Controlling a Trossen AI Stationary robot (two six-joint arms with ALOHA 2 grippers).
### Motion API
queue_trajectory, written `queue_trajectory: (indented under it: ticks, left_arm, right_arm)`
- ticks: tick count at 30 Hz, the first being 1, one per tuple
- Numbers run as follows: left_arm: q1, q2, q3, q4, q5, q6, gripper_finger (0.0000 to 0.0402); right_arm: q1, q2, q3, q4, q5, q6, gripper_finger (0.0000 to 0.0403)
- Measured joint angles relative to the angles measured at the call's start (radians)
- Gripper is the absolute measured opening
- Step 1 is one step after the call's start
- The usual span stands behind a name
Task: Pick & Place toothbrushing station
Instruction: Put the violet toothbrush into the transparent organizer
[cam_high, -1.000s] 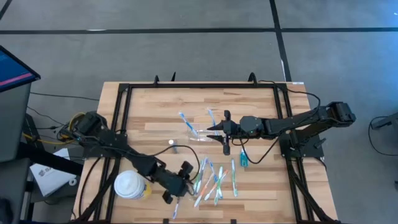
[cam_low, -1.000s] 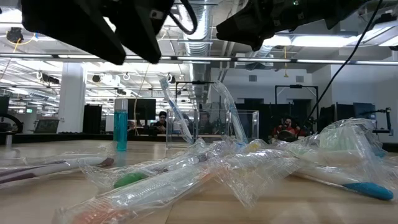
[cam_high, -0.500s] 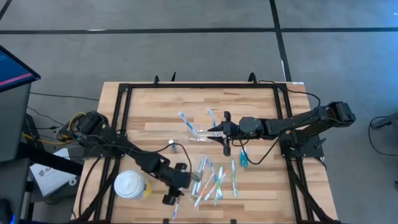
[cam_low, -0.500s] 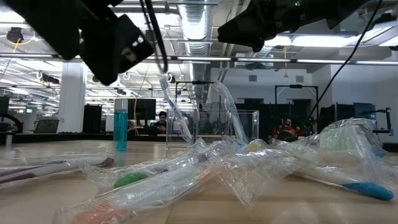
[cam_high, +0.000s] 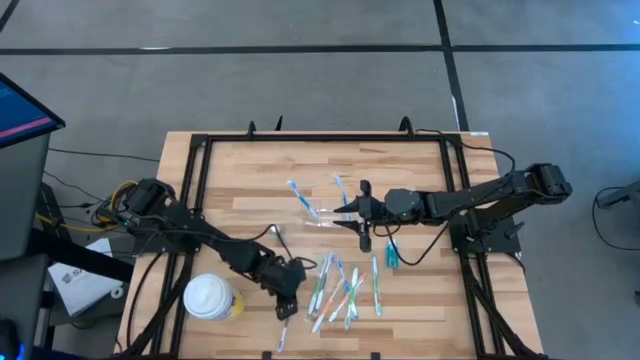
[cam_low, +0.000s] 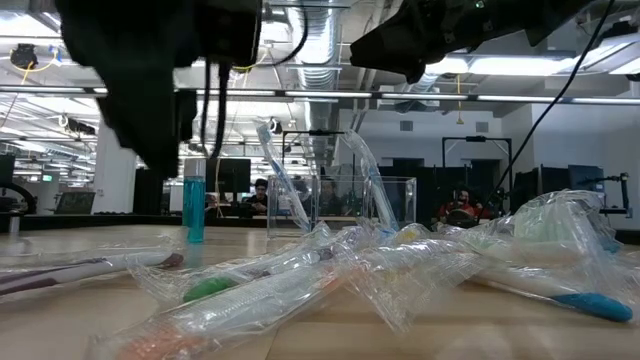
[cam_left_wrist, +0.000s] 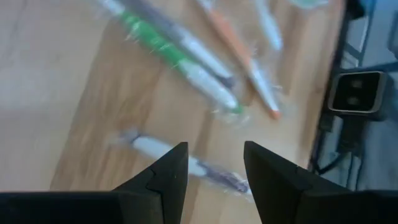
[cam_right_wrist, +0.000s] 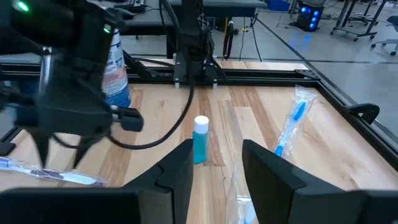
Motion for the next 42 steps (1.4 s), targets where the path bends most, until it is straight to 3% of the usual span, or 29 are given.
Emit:
queue_trajectory:
  ticks: [6, 33, 38, 42]
  left_arm:
    - [0.001, 0.0, -0.058, 0.007, -0.042, -0.117, 0.0151]
    - [0.001, 0.082, -0.088, 0.098, -0.062, -0.173, 0.015]
    - [0.001, 0.084, -0.088, 0.104, -0.086, -0.176, 0.0129]
    - [0.001, 0.086, -0.089, 0.106, -0.087, -0.178, 0.0084]
  right_arm:
    - [0.0, 0.0, 0.0, 0.002, 0.0, 0.0, 0.0127]
    - [0.0, 0.0, 0.0, 0.001, 0.0, 0.0, 0.0127]
    - [0.0, 0.0, 0.0, 0.002, 0.0, 0.0, 0.0127]
    - [0.0, 0.0, 0.0, 0.001, 0.0, 0.0, 0.0127]
